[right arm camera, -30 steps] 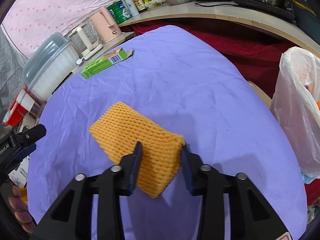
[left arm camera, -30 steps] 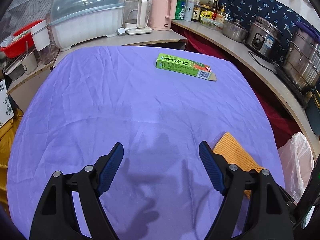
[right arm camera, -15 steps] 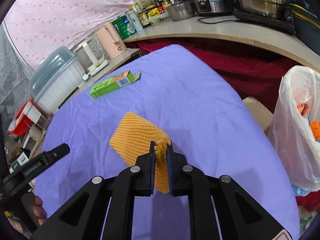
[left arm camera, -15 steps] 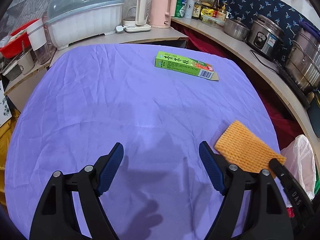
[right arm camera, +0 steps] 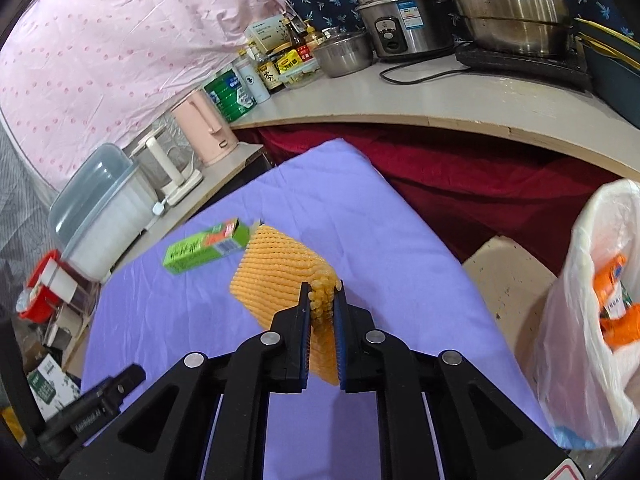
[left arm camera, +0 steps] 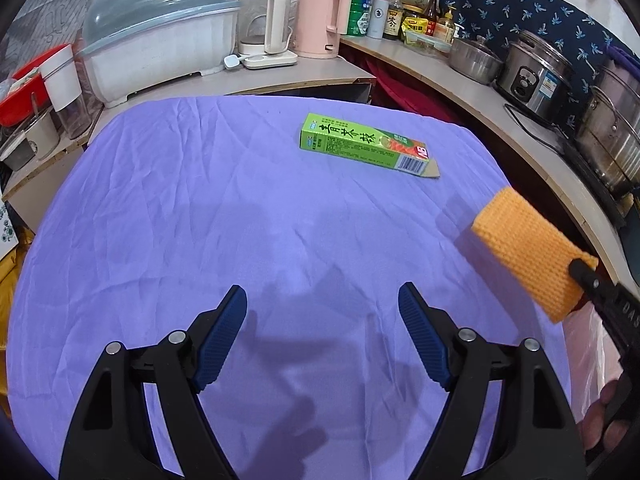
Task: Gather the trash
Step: 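Lift the mesh sleeve with the right gripper while the left reaches the green box, then grasp the green NB wasabi box with the left gripper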
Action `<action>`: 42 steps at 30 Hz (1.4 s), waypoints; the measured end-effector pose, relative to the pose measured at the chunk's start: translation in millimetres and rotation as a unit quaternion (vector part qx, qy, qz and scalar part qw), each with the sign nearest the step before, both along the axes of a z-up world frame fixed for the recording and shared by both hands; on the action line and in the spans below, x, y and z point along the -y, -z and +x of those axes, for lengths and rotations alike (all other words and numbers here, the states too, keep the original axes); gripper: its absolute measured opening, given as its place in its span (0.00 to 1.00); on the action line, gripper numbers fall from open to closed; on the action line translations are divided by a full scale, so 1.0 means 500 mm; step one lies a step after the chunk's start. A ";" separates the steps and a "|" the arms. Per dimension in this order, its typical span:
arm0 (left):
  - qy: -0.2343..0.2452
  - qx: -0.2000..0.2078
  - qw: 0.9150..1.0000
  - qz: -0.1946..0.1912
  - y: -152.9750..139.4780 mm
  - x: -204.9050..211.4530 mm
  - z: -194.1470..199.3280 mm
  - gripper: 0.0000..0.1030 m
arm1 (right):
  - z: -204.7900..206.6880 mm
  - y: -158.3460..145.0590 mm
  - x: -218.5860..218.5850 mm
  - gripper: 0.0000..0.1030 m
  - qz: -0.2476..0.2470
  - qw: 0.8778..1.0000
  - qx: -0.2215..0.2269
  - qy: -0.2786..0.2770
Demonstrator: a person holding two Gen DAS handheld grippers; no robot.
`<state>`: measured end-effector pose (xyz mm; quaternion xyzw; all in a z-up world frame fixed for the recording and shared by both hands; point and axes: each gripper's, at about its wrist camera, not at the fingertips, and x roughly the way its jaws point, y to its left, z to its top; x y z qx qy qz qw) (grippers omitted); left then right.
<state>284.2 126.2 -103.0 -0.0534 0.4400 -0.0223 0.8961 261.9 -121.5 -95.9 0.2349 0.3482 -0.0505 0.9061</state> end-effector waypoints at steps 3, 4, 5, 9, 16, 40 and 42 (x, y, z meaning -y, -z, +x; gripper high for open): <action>-0.007 0.002 1.000 0.002 -0.004 0.002 0.038 0.72 | 0.059 -0.012 0.008 0.10 0.006 1.000 0.010 0.000; -0.009 0.003 1.000 0.001 -0.006 0.003 0.051 0.72 | 0.083 -0.017 0.008 0.10 0.004 1.000 0.015 0.000; -0.013 0.004 1.000 0.001 -0.009 0.004 0.071 0.72 | 0.105 -0.021 0.006 0.10 0.000 1.000 0.018 -0.001; -0.027 0.008 1.000 -0.001 -0.019 0.008 0.148 0.72 | 0.204 -0.031 -0.002 0.10 -0.015 1.000 0.025 -0.006; -0.057 0.007 0.998 -0.004 -0.016 -0.001 0.285 0.72 | 0.377 -0.002 -0.034 0.10 -0.045 0.998 0.011 -0.041; -0.060 -0.019 0.997 -0.034 0.016 -0.004 0.242 0.83 | 0.223 0.115 -0.173 0.10 -0.002 0.982 -0.068 -0.176; -0.060 -0.028 0.997 -0.028 0.030 0.004 0.236 0.83 | 0.202 0.117 -0.169 0.10 -0.010 0.984 -0.069 -0.162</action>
